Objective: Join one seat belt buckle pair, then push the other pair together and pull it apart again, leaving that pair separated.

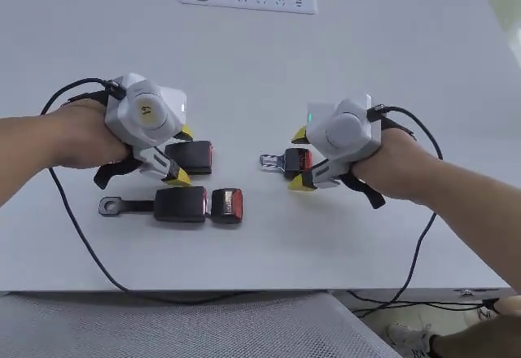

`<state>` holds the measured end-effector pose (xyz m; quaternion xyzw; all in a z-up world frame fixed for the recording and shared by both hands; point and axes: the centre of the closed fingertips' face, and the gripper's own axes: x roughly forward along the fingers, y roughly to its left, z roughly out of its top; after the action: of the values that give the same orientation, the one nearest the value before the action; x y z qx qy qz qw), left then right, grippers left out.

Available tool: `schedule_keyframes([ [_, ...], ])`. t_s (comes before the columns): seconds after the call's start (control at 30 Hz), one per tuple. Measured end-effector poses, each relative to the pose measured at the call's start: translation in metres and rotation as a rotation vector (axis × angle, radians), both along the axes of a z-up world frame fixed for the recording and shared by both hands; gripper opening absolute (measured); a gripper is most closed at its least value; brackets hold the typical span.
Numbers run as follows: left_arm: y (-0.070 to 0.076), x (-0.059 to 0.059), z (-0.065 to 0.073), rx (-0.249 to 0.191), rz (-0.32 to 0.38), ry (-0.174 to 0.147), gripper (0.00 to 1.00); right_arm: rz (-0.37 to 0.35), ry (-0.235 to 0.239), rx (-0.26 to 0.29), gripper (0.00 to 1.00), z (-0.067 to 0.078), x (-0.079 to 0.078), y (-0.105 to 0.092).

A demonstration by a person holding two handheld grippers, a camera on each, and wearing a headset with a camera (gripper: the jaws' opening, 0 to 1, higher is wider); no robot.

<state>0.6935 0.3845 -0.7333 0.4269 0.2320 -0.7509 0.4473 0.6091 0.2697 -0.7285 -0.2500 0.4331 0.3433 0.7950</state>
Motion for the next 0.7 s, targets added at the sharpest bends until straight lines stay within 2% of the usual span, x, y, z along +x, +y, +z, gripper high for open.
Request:
schedule_keyframes([
  [0.03, 0.000, 0.002, 0.004, -0.016, -0.001, -0.010, 0.50, -0.008, -0.009, 0.001, 0.48, 0.001, 0.000, -0.001],
  [0.1, -0.001, 0.004, 0.013, -0.032, 0.030, -0.009, 0.52, -0.025, -0.022, 0.012, 0.50, 0.006, 0.000, 0.001],
  [0.2, 0.001, 0.003, 0.025, -0.067, 0.093, 0.014, 0.56, -0.038, -0.038, 0.031, 0.52, 0.009, -0.003, 0.004],
  [0.27, 0.006, 0.002, 0.033, -0.094, 0.105, 0.009, 0.59, -0.066, -0.059, 0.042, 0.56, 0.011, -0.004, 0.005],
  [0.3, 0.009, 0.002, 0.036, -0.106, 0.122, 0.009, 0.62, -0.073, -0.064, 0.047, 0.58, 0.012, -0.004, 0.005],
  [0.33, 0.012, 0.007, 0.039, -0.120, 0.163, -0.008, 0.65, -0.102, -0.083, 0.064, 0.59, 0.017, -0.006, 0.006],
  [0.37, 0.013, 0.007, 0.040, -0.123, 0.169, -0.008, 0.69, -0.114, -0.090, 0.067, 0.61, 0.018, -0.008, 0.006],
  [0.43, 0.022, 0.008, 0.046, -0.142, 0.231, 0.015, 0.72, -0.144, -0.109, 0.092, 0.63, 0.023, -0.012, 0.008],
  [0.47, 0.027, 0.006, 0.050, -0.155, 0.257, 0.037, 0.73, -0.149, -0.115, 0.087, 0.64, 0.024, -0.015, 0.008],
  [0.6, 0.053, 0.002, 0.053, -0.160, 0.288, 0.032, 0.78, -0.197, -0.135, 0.103, 0.68, 0.031, -0.027, 0.008],
  [0.7, 0.072, -0.001, 0.052, -0.155, 0.330, 0.043, 0.81, -0.241, -0.143, 0.129, 0.72, 0.036, -0.034, 0.010],
])
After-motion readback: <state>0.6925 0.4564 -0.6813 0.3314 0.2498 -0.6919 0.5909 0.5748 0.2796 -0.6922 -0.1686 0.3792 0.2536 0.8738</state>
